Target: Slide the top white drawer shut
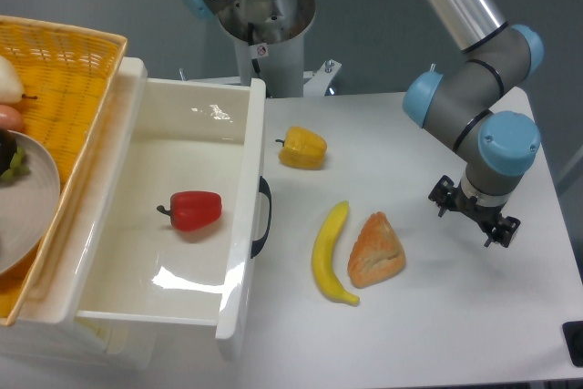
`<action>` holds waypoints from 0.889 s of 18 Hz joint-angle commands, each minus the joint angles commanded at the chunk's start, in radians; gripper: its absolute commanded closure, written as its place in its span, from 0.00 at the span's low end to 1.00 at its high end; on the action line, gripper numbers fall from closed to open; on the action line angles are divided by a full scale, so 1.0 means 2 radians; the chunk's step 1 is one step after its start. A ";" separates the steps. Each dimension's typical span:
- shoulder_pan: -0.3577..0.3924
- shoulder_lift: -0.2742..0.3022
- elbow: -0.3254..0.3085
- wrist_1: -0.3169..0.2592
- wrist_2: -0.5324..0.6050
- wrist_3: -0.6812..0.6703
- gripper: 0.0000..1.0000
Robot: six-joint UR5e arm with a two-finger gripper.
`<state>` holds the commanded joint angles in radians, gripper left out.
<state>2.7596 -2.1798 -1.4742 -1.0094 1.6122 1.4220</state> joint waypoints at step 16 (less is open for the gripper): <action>0.001 0.002 0.000 0.002 -0.002 -0.005 0.00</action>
<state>2.7612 -2.1767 -1.4742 -1.0048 1.6076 1.4113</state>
